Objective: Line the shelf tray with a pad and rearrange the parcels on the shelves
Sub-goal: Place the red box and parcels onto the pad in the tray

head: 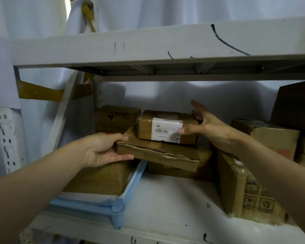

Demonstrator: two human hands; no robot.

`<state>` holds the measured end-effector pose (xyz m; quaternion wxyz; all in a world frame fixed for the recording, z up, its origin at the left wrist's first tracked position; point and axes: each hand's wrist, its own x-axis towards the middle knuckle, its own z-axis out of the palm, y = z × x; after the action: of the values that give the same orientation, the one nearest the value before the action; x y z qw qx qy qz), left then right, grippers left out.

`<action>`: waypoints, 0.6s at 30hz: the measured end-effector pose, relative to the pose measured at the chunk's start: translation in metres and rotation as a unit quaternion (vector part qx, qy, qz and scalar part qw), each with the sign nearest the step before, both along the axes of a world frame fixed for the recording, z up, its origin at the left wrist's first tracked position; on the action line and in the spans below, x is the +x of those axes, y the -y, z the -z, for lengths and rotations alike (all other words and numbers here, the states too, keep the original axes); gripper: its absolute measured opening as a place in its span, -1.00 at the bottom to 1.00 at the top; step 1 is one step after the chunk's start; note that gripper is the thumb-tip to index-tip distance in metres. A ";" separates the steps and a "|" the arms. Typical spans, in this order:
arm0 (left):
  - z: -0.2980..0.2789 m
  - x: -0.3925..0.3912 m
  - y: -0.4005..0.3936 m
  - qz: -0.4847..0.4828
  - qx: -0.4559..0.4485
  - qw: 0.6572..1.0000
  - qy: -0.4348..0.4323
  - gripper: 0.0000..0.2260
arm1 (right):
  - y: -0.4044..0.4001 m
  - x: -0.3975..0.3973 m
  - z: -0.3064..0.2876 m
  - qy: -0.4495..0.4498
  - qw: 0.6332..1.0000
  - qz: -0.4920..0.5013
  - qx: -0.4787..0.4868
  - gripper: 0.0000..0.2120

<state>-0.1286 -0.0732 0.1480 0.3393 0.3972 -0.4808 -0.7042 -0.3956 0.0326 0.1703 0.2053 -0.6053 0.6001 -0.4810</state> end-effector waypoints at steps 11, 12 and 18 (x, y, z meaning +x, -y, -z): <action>-0.005 0.087 0.010 -0.022 0.027 0.999 -0.001 -0.78 | 0.022 0.073 -0.006 0.031 0.998 0.014 -0.048 0.05; -0.004 0.094 0.012 -0.024 0.026 0.999 -0.002 -0.80 | 0.025 0.080 -0.005 0.038 0.997 0.021 -0.057 0.08; -0.003 0.139 0.021 -0.048 0.010 0.999 -0.002 -0.91 | 0.042 0.114 -0.009 0.111 0.986 0.056 -0.107 -0.09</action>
<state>0.0103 -0.0942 0.1511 0.3697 0.4214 -0.4538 -0.6927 -0.2815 -0.0090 0.1795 0.1777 -0.5319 0.5515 -0.6175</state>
